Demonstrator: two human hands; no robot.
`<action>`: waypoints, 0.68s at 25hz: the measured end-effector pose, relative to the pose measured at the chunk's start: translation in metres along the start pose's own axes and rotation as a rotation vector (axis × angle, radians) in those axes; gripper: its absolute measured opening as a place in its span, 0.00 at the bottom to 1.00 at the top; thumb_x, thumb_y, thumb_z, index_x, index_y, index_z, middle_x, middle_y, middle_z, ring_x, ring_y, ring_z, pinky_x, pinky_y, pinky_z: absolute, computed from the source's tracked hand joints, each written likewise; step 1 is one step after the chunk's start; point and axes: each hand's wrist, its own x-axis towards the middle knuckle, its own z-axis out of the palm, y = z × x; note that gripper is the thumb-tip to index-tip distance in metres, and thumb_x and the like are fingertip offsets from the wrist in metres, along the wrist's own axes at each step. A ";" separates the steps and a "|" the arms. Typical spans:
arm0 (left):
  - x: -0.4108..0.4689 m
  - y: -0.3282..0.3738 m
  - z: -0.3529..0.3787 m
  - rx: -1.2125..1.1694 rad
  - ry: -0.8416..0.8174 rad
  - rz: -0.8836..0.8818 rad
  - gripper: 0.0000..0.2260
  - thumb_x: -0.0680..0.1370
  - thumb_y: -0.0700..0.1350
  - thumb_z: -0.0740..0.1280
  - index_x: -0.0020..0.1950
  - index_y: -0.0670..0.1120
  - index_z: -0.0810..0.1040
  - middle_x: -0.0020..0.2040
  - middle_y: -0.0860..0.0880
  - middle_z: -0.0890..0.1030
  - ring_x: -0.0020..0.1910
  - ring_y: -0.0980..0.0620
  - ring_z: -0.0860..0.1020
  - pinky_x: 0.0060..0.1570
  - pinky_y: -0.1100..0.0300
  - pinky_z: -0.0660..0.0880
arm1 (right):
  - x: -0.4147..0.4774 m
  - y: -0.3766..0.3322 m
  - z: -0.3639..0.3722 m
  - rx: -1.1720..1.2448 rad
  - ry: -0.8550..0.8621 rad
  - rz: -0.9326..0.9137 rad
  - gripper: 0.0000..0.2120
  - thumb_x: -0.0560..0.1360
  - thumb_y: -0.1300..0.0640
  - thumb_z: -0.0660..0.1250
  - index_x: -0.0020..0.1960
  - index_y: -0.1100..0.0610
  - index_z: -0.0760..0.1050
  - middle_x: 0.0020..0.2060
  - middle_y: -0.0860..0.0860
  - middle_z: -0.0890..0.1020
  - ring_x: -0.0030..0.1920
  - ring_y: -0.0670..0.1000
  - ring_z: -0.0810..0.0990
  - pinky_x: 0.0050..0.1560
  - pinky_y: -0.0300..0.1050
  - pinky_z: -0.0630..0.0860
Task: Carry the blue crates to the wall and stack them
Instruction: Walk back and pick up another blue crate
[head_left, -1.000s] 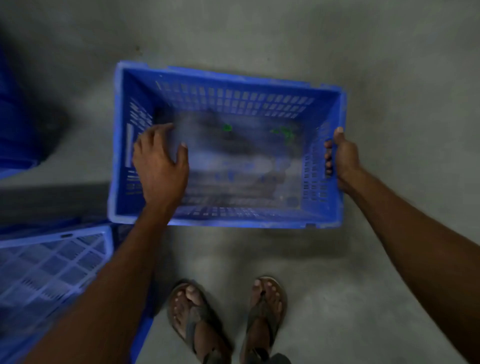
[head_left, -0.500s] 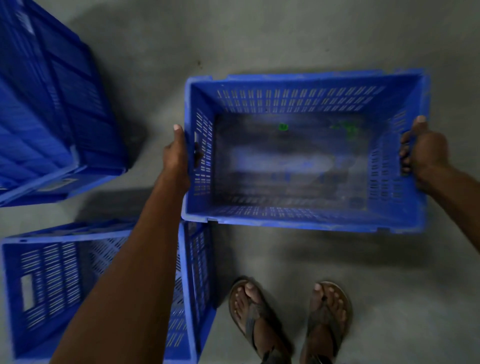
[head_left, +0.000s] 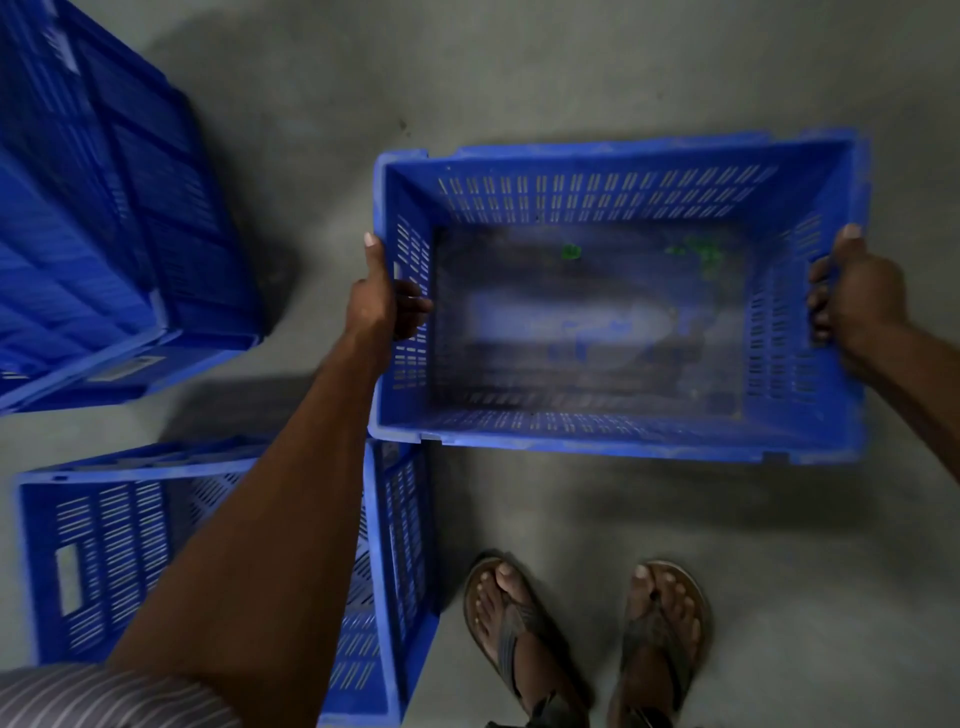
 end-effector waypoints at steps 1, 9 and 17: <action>-0.006 0.002 0.000 0.037 0.047 0.022 0.37 0.78 0.73 0.50 0.41 0.41 0.77 0.29 0.44 0.82 0.23 0.49 0.74 0.24 0.64 0.69 | -0.003 -0.001 -0.003 -0.005 -0.011 0.015 0.26 0.80 0.32 0.51 0.36 0.51 0.68 0.16 0.44 0.68 0.14 0.44 0.61 0.19 0.28 0.58; -0.155 0.104 0.021 0.643 0.346 0.308 0.37 0.80 0.71 0.49 0.57 0.40 0.81 0.58 0.35 0.82 0.59 0.36 0.80 0.57 0.48 0.75 | -0.072 -0.002 -0.099 0.116 -0.051 0.187 0.26 0.82 0.35 0.49 0.37 0.52 0.65 0.16 0.44 0.68 0.14 0.44 0.60 0.20 0.27 0.57; -0.321 0.232 0.020 0.707 0.301 0.458 0.36 0.82 0.68 0.49 0.59 0.38 0.81 0.59 0.33 0.81 0.60 0.34 0.79 0.57 0.47 0.75 | -0.197 -0.103 -0.220 0.199 0.049 0.160 0.25 0.83 0.36 0.51 0.39 0.54 0.68 0.24 0.51 0.68 0.15 0.44 0.60 0.18 0.29 0.58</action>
